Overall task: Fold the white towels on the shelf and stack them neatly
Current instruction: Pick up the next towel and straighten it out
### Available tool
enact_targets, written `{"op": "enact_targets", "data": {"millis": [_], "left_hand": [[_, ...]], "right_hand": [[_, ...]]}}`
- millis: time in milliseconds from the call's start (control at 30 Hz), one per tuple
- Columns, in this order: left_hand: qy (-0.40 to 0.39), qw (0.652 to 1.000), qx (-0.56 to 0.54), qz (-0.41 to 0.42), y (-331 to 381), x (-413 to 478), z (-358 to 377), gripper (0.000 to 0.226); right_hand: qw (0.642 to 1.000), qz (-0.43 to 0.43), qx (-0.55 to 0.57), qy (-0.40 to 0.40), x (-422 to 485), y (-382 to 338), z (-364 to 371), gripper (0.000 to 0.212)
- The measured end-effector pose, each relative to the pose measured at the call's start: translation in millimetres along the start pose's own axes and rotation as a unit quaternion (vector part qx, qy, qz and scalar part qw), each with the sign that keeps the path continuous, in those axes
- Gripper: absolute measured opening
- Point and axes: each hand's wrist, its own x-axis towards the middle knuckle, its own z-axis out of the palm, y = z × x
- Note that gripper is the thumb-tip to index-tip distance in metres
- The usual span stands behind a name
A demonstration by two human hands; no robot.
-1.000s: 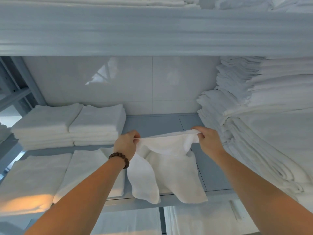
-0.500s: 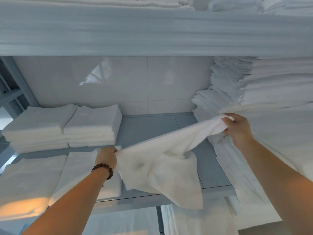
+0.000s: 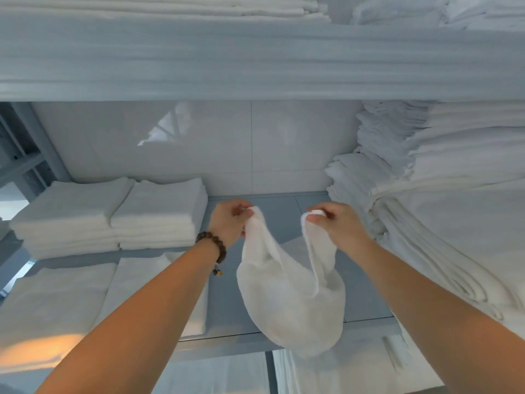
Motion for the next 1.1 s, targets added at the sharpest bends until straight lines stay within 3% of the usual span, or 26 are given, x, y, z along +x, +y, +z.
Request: {"op": "enact_targets", "data": {"millis": [133, 200, 333, 433, 533, 667, 767, 833, 900, 967, 1100], "left_hand": [[-0.121, 0.991, -0.004, 0.064, 42.4, 3.9, 16.1, 0.013], [-0.145, 0.986, 0.001, 0.083, 52.0, 5.5, 18.6, 0.014], [-0.093, 0.992, -0.021, 0.08, 55.8, -0.4, 23.2, 0.011], [-0.035, 0.997, 0.009, 0.067, 44.1, -14.4, 30.0, 0.034], [-0.054, 0.995, 0.073, 0.045, 21.3, -28.4, 39.1, 0.045], [-0.1, 0.988, 0.12, -0.007, -5.6, -35.1, 57.6, 0.04], [-0.117, 0.988, 0.078, -0.059, -21.5, -32.4, 66.4, 0.025], [-0.102, 0.987, 0.102, -0.075, -30.2, -25.7, 64.5, 0.007], [-0.057, 0.989, 0.119, -0.072, -33.1, -15.2, 55.8, 0.011], [-0.014, 0.993, 0.097, -0.059, -28.8, -0.6, 44.4, 0.011], [0.03, 0.997, 0.068, -0.02, -2.4, 24.1, 25.6, 0.004]], "right_hand": [[0.988, -0.023, 0.107, -0.108, -1.5, -28.5, 19.5, 0.011], [0.986, -0.026, 0.12, -0.115, -0.6, -35.6, 19.1, 0.009], [0.989, -0.025, 0.137, -0.045, 2.8, -39.6, 20.8, 0.015], [0.989, -0.036, 0.145, 0.019, 7.5, -39.6, 25.6, 0.014], [0.982, -0.016, 0.169, 0.078, 13.8, -40.3, 25.0, 0.008], [0.967, 0.026, 0.216, 0.131, 25.0, -41.8, 17.5, 0.008], [0.955, 0.034, 0.235, 0.178, 36.9, -40.8, 7.1, 0.022], [0.946, 0.047, 0.239, 0.213, 44.6, -36.6, -4.4, 0.025], [0.949, 0.052, 0.204, 0.235, 50.5, -25.6, -16.0, 0.022], [0.965, 0.05, 0.139, 0.215, 52.0, -10.1, -23.9, 0.021], [0.995, 0.051, 0.022, 0.087, 42.4, 12.9, -23.6, 0.011]]}}
